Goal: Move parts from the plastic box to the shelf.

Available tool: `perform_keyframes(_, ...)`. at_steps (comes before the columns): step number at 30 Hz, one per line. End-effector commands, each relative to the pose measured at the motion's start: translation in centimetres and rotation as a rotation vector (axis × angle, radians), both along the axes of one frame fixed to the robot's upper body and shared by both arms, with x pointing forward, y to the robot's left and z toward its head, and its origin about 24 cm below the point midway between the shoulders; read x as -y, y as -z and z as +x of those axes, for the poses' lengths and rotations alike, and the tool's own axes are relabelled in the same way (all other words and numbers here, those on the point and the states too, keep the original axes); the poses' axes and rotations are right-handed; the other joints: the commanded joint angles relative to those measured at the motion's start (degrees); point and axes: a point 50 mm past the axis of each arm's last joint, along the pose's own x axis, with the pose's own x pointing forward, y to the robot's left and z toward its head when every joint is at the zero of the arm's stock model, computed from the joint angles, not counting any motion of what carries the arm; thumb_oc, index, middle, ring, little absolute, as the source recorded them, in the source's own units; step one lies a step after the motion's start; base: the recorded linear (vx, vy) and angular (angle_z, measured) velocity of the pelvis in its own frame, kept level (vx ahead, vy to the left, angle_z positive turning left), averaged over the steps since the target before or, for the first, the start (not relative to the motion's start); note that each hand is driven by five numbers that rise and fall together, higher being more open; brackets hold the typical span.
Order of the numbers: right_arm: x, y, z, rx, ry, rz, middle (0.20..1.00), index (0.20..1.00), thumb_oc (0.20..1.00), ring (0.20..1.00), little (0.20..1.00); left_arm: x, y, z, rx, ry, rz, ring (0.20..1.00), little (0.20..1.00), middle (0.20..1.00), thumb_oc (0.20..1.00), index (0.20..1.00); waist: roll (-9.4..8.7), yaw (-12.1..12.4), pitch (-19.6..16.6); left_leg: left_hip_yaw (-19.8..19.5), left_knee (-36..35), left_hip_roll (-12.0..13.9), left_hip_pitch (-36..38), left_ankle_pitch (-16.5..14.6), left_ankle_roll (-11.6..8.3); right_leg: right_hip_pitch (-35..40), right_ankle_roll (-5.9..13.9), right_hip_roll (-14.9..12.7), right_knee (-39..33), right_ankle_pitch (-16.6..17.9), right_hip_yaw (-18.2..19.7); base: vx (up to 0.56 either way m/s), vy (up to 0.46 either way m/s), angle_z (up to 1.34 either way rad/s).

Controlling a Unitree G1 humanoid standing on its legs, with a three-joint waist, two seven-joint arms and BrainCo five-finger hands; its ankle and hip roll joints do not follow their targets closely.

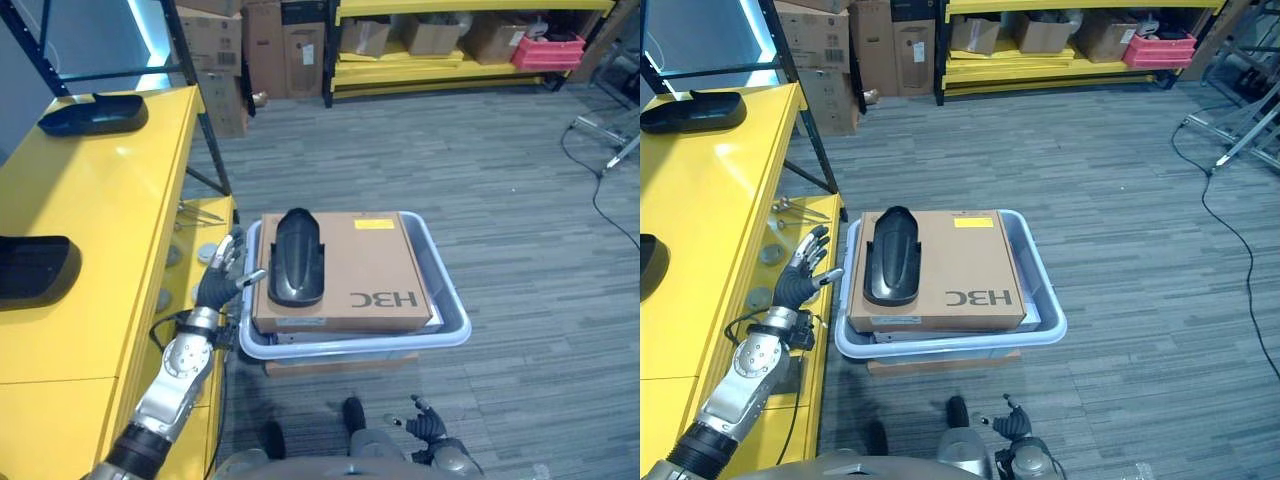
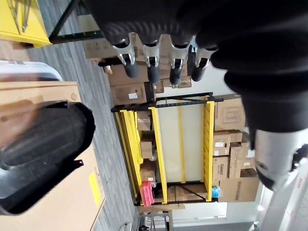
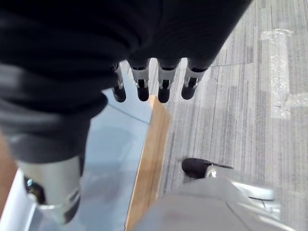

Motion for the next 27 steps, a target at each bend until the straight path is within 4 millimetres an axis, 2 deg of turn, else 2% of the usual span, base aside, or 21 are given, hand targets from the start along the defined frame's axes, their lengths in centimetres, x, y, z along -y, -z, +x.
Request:
perform_keyframes(1, -0.3, -2.6, 3.6, 0.19, -0.077, -0.004, 1.0, 1.0, 1.0, 1.0, 1.0, 0.1, -2.1, 0.6, 0.109, 0.026, -0.002, 1.0, 1.0, 1.0, 1.0, 1.0, 1.0, 1.41, 0.42, -3.34, 1.46, 2.49, 0.41, -7.56, -0.34, -0.92, 2.87, 0.01, 4.4, -5.27, -1.59, -0.03, -0.04, 0.17)
perform_keyframes(3, -0.2, -3.5, 4.2, 0.253, -0.082, -0.001, 1.0, 1.0, 1.0, 1.0, 1.0, 0.2, -1.6, 0.5, 0.093, 0.015, -0.002, 1.0, 1.0, 1.0, 1.0, 1.0, 0.76, 1.68, -0.52, -2.74, 1.59, 2.31, 0.29, -7.59, -0.63, 0.42, 2.43, -0.46, 2.29, -5.02, -3.57, 0.04, -0.094, 0.07)
perform_keyframes(5, -0.1, -5.4, 5.4, 0.365, -0.113, -0.025, 1.0, 1.0, 1.0, 1.0, 1.0, -0.1, 0.1, -0.2, 0.023, -0.012, -0.011, 1.0, 1.0, 1.0, 1.0, 1.0, 0.97, 2.04, -2.28, -2.41, 0.7, 3.09, 1.21, -7.2, -1.21, 1.89, 1.76, 0.34, -0.34, -5.04, -4.87, 0.11, -0.117, 0.02)
perform_keyframes(6, -0.1, -5.4, 5.3, 0.364, -0.113, -0.026, 1.0, 1.0, 1.0, 1.0, 1.0, -0.1, 0.1, -0.2, 0.022, -0.012, -0.012, 1.0, 1.0, 1.0, 1.0, 1.0, 1.02, 2.03, -2.3, -2.44, 0.66, 3.12, 1.27, -7.2, -1.23, 1.95, 1.74, 0.37, -0.34, -5.06, -4.9, 0.09, -0.118, -0.04)
perform_keyframes(8, -0.5, -9.5, 8.0, 0.577, -0.145, -0.03, 1.0, 1.0, 1.0, 1.0, 1.0, -0.1, 4.2, -1.3, -0.15, -0.031, 0.086, 1.0, 1.0, 1.0, 1.0, 1.0, 1.4, 2.22, -2.56, -3.44, 0.23, 4.09, 1.96, -6.55, -1.98, 2.96, 0.89, 1.24, -0.34, -5.99, -6.47, 0.09, -0.149, 0.07)
perform_keyframes(9, -0.6, -10.1, 8.3, 0.607, -0.141, -0.032, 1.0, 1.0, 1.0, 1.0, 1.0, 0.0, 5.1, -1.6, -0.186, -0.026, 0.118, 1.0, 1.0, 1.0, 1.0, 1.0, 1.49, 2.28, -2.6, -3.64, 0.16, 4.22, 2.0, -6.53, -2.1, 3.11, 0.73, 1.39, -0.34, -6.21, -6.67, 0.06, -0.084, 0.22)
perform_keyframes(11, -0.5, -10.5, 8.6, 0.624, -0.135, -0.042, 1.0, 1.0, 1.0, 1.0, 1.0, 0.1, 5.8, -1.8, -0.211, -0.019, 0.148, 1.0, 1.0, 1.0, 1.0, 1.0, 1.6, 2.35, -2.62, -3.84, 0.11, 4.35, 2.07, -6.51, -2.23, 3.35, 0.66, 1.51, -0.34, -6.39, -7.13, 0.04, -0.036, 0.24)
perform_keyframes(12, -0.5, -11.3, 9.8, 0.66, -0.127, -0.057, 1.0, 1.0, 1.0, 1.0, 1.0, 0.6, 7.4, -2.4, -0.284, 0.008, 0.169, 1.0, 1.0, 1.0, 1.0, 1.0, 1.9, 2.72, -2.56, -4.27, 0.06, 4.6, 2.02, -6.33, -2.46, 3.62, 0.4, 1.74, -0.34, -6.68, -7.97, 0.03, -0.023, 0.2)
perform_keyframes(13, -0.5, -11.3, 9.8, 0.661, -0.127, -0.057, 1.0, 1.0, 1.0, 1.0, 1.0, 0.6, 7.4, -2.4, -0.284, 0.008, 0.169, 1.0, 1.0, 1.0, 1.0, 1.0, 1.91, 2.7, -2.54, -4.28, 0.06, 4.6, 2.02, -6.33, -2.46, 3.63, 0.4, 1.75, -0.34, -6.68, -7.98, 0.04, -0.027, 0.18)
perform_keyframes(16, -0.2, -12.1, 12.2, 0.689, -0.089, -0.083, 1.0, 1.0, 1.0, 1.0, 1.0, 2.0, 10.3, -3.8, -0.414, 0.083, 0.224, 1.0, 1.0, 1.0, 1.0, 1.0, 2.21, 3.83, -2.3, -5.27, 0.04, 5.05, 1.74, -6.2, -2.78, 4.05, 0.1, 2.12, -0.34, -7.21, -9.31, 0.04, -0.028, 0.2)
perform_keyframes(22, 0.8, -14.1, 16.4, 0.699, -0.118, -0.224, 1.0, 1.0, 1.0, 1.0, 1.0, 3.4, 12.6, -5.4, -0.507, 0.188, 0.326, 1.0, 1.0, 1.0, 1.0, 1.0, 2.01, 6.1, -0.38, -7.15, 0.04, 5.59, -0.33, -5.33, -3.17, 2.79, -0.16, 2.52, -0.34, -7.25, -10.58, -0.01, -0.035, 0.15)
perform_keyframes(25, 0.8, -16.4, 19.3, 0.735, -0.118, -0.291, 1.0, 1.0, 1.0, 1.0, 1.0, 3.5, 14.6, -6.7, -0.596, 0.199, 0.37, 1.0, 1.0, 1.0, 1.0, 1.0, 1.71, 7.49, 1.42, -8.45, 0.04, 5.8, -3.2, -4.2, -3.58, 0.62, -0.37, 2.73, -0.34, -6.98, -11.12, -0.07, -0.023, 0.16)
perform_keyframes(27, 0.8, -16.8, 19.8, 0.745, -0.116, -0.302, 1.0, 1.0, 1.0, 1.0, 1.0, 3.4, 15.0, -6.9, -0.616, 0.201, 0.391, 1.0, 1.0, 1.0, 1.0, 1.0, 1.55, 7.68, 1.55, -8.62, 0.04, 5.87, -3.8, -4.05, -3.68, 0.18, -0.4, 2.76, -0.34, -6.92, -11.4, -0.02, -0.01, 0.19)
